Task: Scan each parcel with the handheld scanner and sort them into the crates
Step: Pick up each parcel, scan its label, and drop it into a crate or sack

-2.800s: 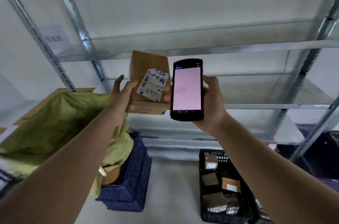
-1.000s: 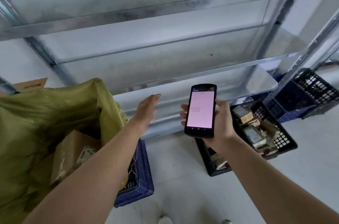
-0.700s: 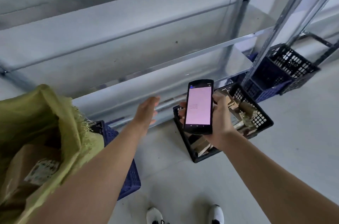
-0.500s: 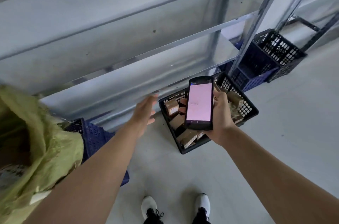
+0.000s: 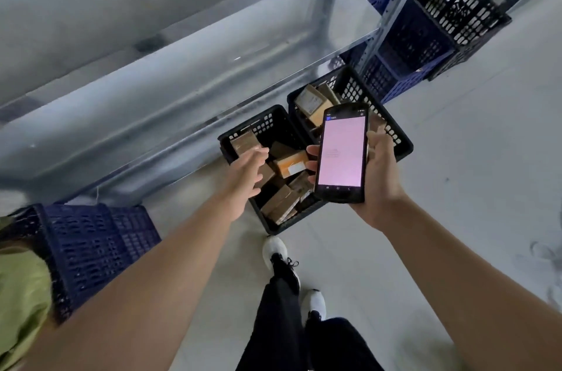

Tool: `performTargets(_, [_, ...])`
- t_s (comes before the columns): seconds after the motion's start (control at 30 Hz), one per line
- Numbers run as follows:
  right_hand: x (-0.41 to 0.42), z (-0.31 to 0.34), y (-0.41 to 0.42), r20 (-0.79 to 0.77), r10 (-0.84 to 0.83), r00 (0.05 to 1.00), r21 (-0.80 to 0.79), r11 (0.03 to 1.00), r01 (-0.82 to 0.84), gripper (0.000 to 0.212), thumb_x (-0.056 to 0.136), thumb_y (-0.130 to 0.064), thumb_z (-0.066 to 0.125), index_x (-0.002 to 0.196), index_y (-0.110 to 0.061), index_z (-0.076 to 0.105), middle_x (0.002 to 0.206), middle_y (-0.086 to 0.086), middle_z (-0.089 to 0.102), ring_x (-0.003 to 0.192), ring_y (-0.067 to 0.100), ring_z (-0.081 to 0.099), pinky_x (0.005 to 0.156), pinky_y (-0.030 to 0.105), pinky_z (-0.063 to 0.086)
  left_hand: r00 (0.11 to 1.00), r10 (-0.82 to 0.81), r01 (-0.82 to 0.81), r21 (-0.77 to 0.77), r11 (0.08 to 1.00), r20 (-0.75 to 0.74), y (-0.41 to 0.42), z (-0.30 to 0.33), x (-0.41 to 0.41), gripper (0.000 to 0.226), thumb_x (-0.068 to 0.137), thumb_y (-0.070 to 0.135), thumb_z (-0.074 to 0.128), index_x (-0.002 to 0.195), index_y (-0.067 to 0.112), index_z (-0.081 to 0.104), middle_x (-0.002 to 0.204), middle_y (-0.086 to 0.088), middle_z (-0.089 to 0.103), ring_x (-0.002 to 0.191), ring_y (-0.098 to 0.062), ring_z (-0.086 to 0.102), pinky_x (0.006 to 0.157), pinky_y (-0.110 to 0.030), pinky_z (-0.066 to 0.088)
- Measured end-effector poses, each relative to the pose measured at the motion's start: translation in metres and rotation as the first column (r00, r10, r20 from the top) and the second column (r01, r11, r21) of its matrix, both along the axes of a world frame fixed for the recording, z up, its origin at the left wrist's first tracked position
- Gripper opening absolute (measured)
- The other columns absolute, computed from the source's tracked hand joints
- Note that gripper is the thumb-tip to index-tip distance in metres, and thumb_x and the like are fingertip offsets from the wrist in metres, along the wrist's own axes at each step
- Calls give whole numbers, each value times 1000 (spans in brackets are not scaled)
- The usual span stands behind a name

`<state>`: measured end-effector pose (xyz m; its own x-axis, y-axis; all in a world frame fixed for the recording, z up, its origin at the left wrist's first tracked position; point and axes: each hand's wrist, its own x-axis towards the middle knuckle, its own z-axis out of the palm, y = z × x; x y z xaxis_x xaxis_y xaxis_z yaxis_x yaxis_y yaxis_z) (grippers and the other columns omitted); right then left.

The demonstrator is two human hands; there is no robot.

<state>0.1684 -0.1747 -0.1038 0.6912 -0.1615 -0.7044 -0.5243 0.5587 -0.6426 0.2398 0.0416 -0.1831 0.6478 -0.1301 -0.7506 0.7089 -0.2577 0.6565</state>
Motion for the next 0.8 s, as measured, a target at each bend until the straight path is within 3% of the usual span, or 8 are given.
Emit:
performTargets(0.17, [28,-76,-26,-77,-22,997,1,1000,22,64,105,-44,21,134,-6,64,131,32,68,107,45,64,112,67,42,994,-5,10,44,999,-105,-28,-90,22,39,107,41,53,144,33,61,156,0,53,139,-32,52,115,-53,44])
performTargets(0.37, [65,-187,-60,-121,24,992,2,1000,-24,68,106,-47,19,134,-3,63,136,37,61,105,44,63,99,57,50,989,20,-8,82,997,-148,-59,-196,59,29,104,41,57,132,38,65,153,1,55,136,-30,54,112,-52,47])
performTargets(0.47, [82,-256,-77,-143,60,988,-14,998,-63,69,108,-49,17,142,-6,59,132,34,66,104,43,66,91,51,54,991,9,6,111,994,-134,-74,-260,77,34,104,41,57,137,36,65,149,3,56,134,-26,54,105,-46,48])
performTargets(0.6, [102,-339,-103,-156,116,981,-24,992,-122,66,107,-47,18,141,-11,61,127,29,71,109,45,65,96,54,52,989,-115,129,175,976,-89,-93,-354,96,47,98,37,68,145,37,61,147,7,60,132,-16,56,113,-41,47])
performTargets(0.67, [111,-372,-116,-173,145,974,-21,988,-151,64,108,-49,19,139,-14,62,128,26,72,108,42,67,96,51,53,986,-163,169,232,958,-44,-105,-398,103,55,94,28,74,147,35,59,145,7,59,126,-14,59,106,-31,51])
performTargets(0.73, [118,-401,-126,-182,168,969,-13,985,-173,65,108,-51,19,140,-15,62,131,26,71,107,40,68,94,48,56,950,-309,268,394,879,44,-116,-436,109,69,90,23,79,153,33,53,152,0,51,136,-20,53,109,-32,49])
performTargets(0.8, [120,-423,-131,-183,173,968,11,985,-174,65,108,-52,19,141,-15,62,131,26,70,105,38,69,95,49,56,808,-590,473,600,645,-3,-120,-469,113,89,85,29,85,160,39,38,168,-8,31,157,-34,27,126,-46,32])
